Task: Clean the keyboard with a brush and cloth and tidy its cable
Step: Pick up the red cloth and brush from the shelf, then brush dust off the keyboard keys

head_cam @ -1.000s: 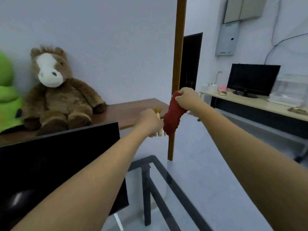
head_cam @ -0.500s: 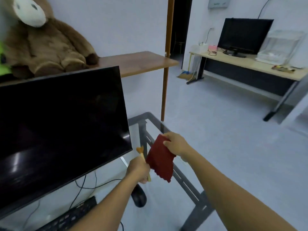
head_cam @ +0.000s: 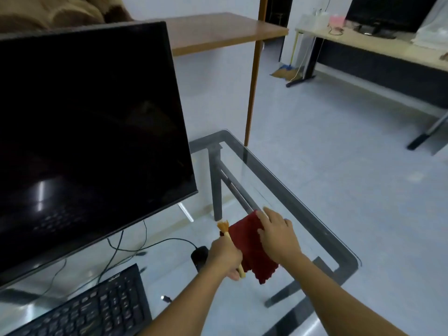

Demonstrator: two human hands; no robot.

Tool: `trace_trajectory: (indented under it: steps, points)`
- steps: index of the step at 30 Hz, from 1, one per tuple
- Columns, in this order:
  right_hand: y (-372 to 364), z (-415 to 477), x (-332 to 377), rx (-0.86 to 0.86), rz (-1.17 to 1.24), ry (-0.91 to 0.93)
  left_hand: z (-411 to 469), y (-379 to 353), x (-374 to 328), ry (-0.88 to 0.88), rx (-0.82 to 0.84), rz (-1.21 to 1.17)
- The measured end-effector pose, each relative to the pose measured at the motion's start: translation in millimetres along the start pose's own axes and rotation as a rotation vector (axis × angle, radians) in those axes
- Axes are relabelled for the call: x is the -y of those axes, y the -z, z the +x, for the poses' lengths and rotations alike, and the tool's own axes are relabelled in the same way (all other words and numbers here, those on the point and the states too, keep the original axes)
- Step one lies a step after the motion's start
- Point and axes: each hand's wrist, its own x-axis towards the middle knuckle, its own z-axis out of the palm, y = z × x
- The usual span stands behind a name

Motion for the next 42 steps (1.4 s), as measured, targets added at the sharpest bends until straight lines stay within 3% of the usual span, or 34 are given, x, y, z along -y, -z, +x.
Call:
trace_trajectory:
  steps: [2, 5, 13, 17, 20, 27, 32, 37, 42]
  points:
    - [-15, -2, 3, 0.078, -0.008, 0.108, 2, -5, 1, 0.006, 0.005, 0.013]
    - [-37, -12, 4, 0.159, -0.057, 0.115, 4, -13, 5, 0.028, -0.001, 0.039]
    - [-26, -5, 21, 0.137, -0.023, 0.131, -2, -8, 7, -0.019, -0.057, -0.033]
    - [1, -9, 64, 0.105, 0.159, 0.438, -22, 22, 20, -0.097, -0.122, -0.123]
    - [14, -22, 108, 0.111, 0.325, 0.502, -49, 57, 48, -0.147, -0.19, -0.167]
    - [-5, -68, 229, -0.036, 0.45, 0.783, -126, 144, 159, -0.219, -0.242, -0.4]
    - [-23, -115, 321, -0.06, 0.74, 0.656, -164, 199, 281, -0.178, -0.452, -0.533]
    - [-35, -146, 411, 0.098, 0.939, 0.369, -169, 230, 416, -0.078, -0.685, -0.187]
    - [-62, -158, 463, 0.336, 0.917, 0.283, -173, 235, 473, -0.249, -0.777, -0.137]
